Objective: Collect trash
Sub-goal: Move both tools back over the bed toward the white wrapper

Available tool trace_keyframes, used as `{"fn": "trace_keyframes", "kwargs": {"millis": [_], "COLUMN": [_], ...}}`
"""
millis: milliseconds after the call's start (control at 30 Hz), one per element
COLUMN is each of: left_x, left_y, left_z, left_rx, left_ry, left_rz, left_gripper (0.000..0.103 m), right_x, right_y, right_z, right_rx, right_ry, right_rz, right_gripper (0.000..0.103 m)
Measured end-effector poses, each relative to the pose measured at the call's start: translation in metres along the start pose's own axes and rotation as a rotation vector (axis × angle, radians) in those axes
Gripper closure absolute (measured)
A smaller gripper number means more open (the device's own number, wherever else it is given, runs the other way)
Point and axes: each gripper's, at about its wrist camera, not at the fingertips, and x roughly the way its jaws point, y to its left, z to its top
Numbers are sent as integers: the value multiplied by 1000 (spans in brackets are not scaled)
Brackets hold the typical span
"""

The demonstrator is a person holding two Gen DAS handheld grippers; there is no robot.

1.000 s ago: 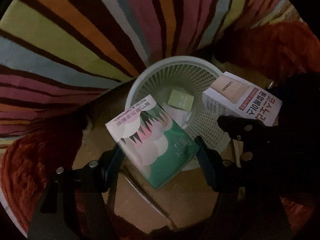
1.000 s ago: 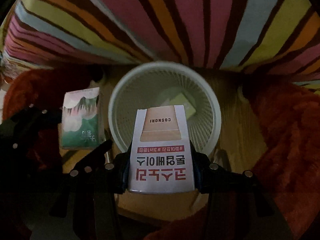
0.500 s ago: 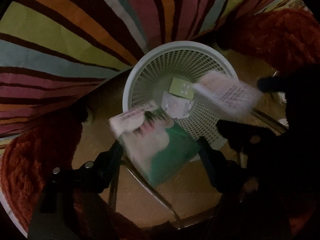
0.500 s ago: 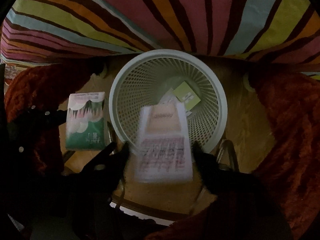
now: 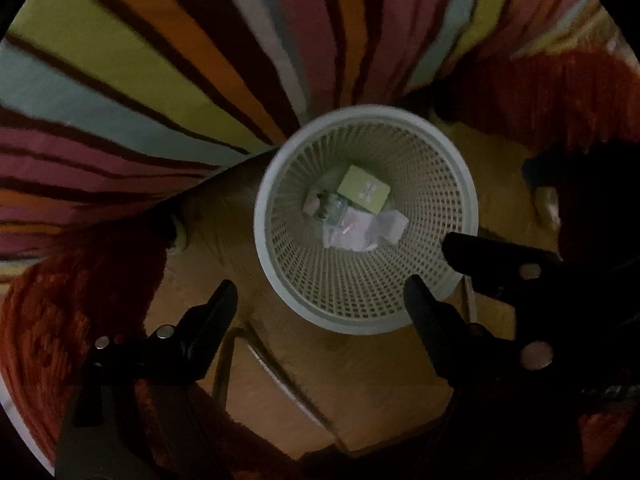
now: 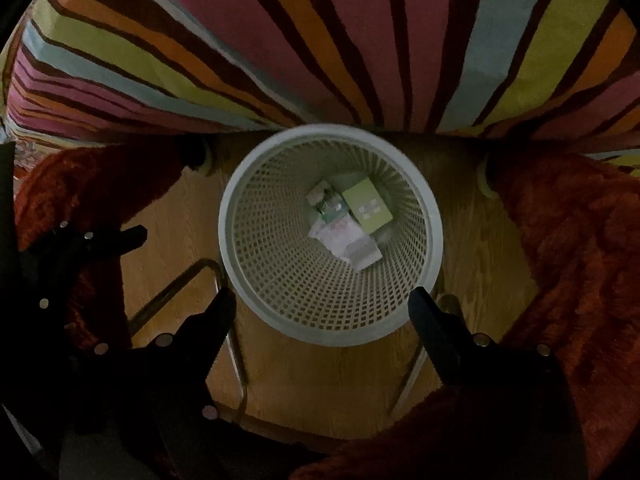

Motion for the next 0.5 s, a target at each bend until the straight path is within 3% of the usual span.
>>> {"fn": "trace_keyframes", "kwargs": {"millis": [100, 200, 233, 333, 500], "left_x": [-21, -46, -57, -87, -130], "left_y": [17, 36, 43, 62, 91], "left_z": [-5, -11, -13, -12, 2], "left_rx": [-82, -152, -174, -235, -303], "left_ry": [-87, -198, -244, -355, -519], "left_rz": [-34, -95, -109, -126, -150], "left_gripper": [20, 20, 20, 20, 20], "right_x": [-15, -42, -42, -93, -144], "right_y": [1, -2, -2, 6, 23], "right_z": [-4, -9, -9, -15, -14], "right_rx": [0, 1, 1, -62, -165], "right_ry": [-71, -212, -212, -478, -781], "right_rz": [13, 46, 46, -15, -104], "right_gripper": [20, 19, 19, 19, 19]}}
